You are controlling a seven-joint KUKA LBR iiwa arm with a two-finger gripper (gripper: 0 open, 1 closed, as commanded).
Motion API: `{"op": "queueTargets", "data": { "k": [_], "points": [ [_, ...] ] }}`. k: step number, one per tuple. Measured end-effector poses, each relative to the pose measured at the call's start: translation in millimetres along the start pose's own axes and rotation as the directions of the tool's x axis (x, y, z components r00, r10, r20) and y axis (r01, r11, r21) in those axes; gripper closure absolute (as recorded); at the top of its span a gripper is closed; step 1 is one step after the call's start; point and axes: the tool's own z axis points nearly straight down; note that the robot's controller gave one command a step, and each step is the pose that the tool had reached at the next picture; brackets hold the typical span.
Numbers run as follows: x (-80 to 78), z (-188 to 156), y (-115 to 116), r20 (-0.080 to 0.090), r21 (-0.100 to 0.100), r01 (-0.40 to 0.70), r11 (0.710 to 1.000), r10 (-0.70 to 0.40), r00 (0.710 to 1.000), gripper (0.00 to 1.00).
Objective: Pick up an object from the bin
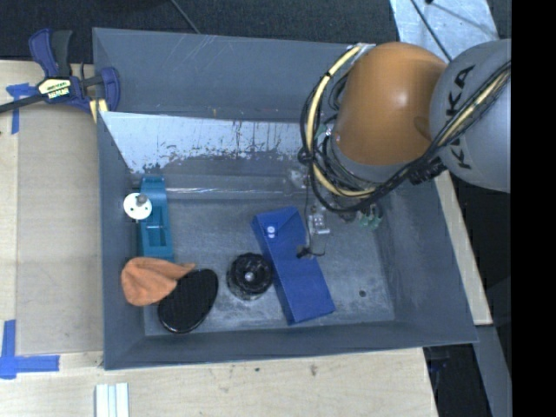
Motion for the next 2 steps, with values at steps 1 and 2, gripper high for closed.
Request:
{"op": "queueTargets", "data": {
  "k": [1, 2],
  "points": [
    [-10.8, 42.7, 24.4, 0.001, 0.002, 0.028, 1.000, -0.028, 1.000, 0.00],
    [20.7, 107.6, 53.8, -0.001, 0.001, 0.020, 1.000, -0.020, 1.000, 0.00]
  ]
}}
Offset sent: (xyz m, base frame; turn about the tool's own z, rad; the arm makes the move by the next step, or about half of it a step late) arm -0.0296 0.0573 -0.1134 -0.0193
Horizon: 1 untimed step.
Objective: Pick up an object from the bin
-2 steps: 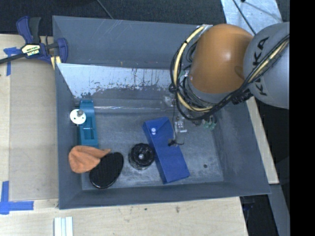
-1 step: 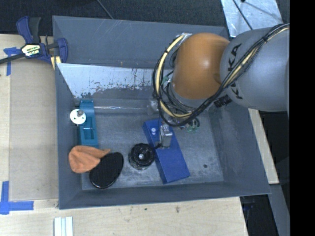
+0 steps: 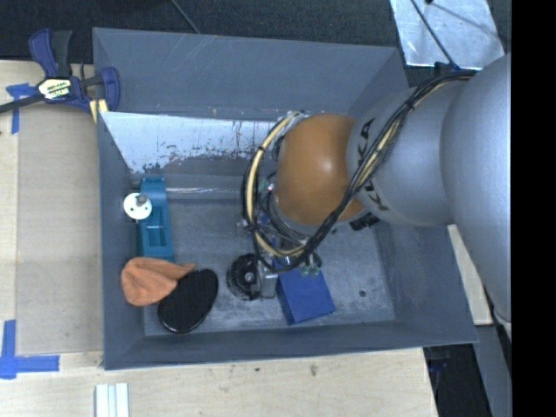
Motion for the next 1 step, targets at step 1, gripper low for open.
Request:
{"op": "queueTargets", "data": {
  "k": [1],
  "points": [
    [-11.3, 17.0, -21.2, 0.000, -0.004, 0.291, 0.957, -0.291, 0.957, 1.00]
  ]
}}
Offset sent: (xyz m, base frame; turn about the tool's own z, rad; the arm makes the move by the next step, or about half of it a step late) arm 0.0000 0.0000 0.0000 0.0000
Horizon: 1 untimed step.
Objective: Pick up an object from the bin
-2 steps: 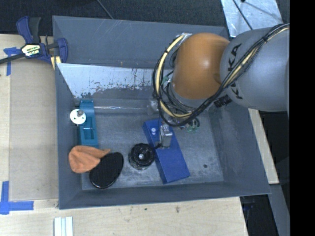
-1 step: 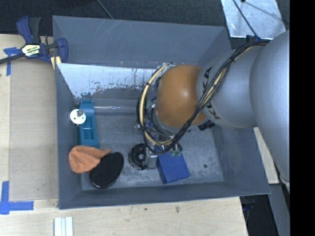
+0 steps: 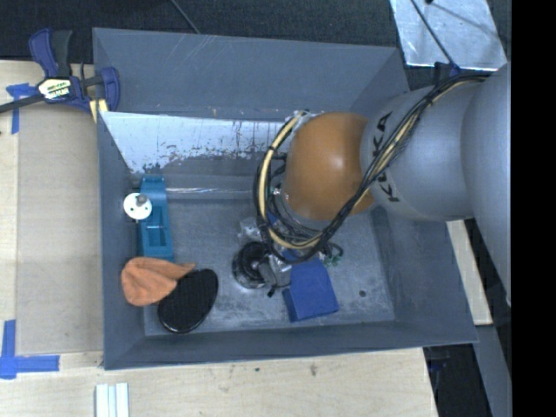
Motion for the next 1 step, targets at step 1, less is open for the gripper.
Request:
{"op": "queueTargets", "data": {
  "k": [1],
  "points": [
    [0.0, 0.0, 0.0, 0.000, 0.000, 0.000, 1.000, 0.000, 1.000, 1.00]
  ]
}}
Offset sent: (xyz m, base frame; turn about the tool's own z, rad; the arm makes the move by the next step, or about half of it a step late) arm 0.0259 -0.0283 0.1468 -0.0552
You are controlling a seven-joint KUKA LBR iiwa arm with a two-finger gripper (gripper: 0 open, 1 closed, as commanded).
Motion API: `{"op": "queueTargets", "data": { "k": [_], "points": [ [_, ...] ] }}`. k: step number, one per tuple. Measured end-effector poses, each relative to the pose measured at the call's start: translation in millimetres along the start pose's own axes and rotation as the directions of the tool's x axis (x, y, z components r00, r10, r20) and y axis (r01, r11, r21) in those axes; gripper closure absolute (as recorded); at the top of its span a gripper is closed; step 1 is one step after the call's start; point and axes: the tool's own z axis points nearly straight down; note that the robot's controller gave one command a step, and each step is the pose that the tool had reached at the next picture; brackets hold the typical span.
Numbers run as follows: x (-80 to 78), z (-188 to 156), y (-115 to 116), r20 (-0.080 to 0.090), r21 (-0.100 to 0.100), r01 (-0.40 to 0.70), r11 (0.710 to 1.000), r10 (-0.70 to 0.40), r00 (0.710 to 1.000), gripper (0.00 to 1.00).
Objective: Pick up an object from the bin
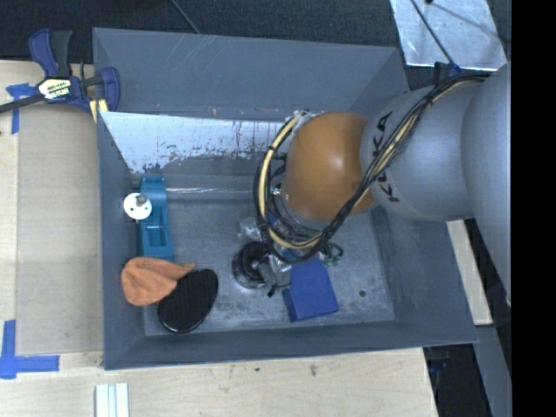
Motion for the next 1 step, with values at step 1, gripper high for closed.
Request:
{"op": "queueTargets", "data": {
  "k": [1],
  "points": [
    [-15.2, -148.0, -36.5, -0.001, 0.004, 0.053, 0.999, -0.053, 0.999, 1.00]
  ]
}}
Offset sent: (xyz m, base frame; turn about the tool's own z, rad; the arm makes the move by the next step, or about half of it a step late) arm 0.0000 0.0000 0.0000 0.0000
